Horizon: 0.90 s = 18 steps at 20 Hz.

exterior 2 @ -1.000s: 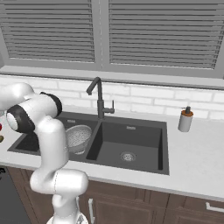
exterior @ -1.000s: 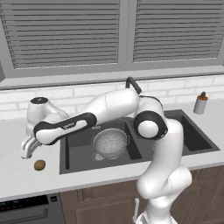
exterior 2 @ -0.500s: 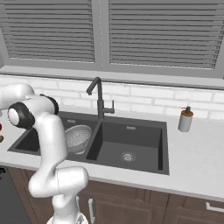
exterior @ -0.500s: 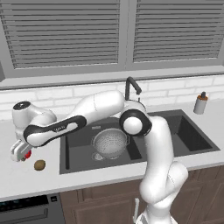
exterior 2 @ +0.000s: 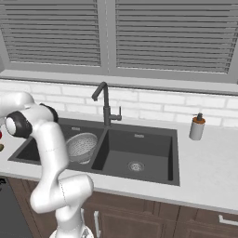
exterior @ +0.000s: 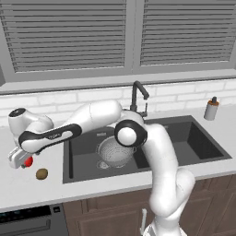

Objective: Put the colander in the sink, put the apple, kiwi in the colander, and turn on the sink faucet and pour water over the colander.

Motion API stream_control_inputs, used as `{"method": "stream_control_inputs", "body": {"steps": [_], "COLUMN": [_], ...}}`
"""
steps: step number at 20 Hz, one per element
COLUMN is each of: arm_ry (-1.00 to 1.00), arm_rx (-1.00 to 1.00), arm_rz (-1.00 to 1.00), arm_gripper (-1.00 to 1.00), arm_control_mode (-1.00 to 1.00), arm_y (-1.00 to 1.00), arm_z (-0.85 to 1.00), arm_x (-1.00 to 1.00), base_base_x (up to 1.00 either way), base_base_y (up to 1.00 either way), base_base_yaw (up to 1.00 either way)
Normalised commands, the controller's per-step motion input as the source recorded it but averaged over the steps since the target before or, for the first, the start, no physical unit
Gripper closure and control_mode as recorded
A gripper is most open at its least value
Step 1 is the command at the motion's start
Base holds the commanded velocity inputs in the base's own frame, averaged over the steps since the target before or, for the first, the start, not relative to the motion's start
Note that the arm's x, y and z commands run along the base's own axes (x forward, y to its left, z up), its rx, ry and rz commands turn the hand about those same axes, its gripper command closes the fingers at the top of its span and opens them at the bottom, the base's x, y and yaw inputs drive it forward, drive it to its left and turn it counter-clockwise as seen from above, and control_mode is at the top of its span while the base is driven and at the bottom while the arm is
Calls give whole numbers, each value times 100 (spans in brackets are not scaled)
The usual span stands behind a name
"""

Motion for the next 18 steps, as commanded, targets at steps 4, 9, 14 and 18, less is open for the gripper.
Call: {"method": "stream_control_inputs", "body": {"steps": [4, 9, 14, 18], "arm_ry": [1, 0, 0, 0], "arm_rx": [0, 0, 0, 0], "arm_rz": [-10, -10, -9, -7], "arm_gripper": [-100, -100, -100, -100], "arm_control_mode": [-100, -100, -100, -100], "arm_y": [0, 2, 23, 41], "arm_z": [-37, -37, -24, -17], "arm_x": [26, 26, 23, 21], "base_base_x": [0, 0, 0, 0], "base_base_y": [0, 0, 0, 0], "base_base_yaw": [0, 0, 0, 0]}}
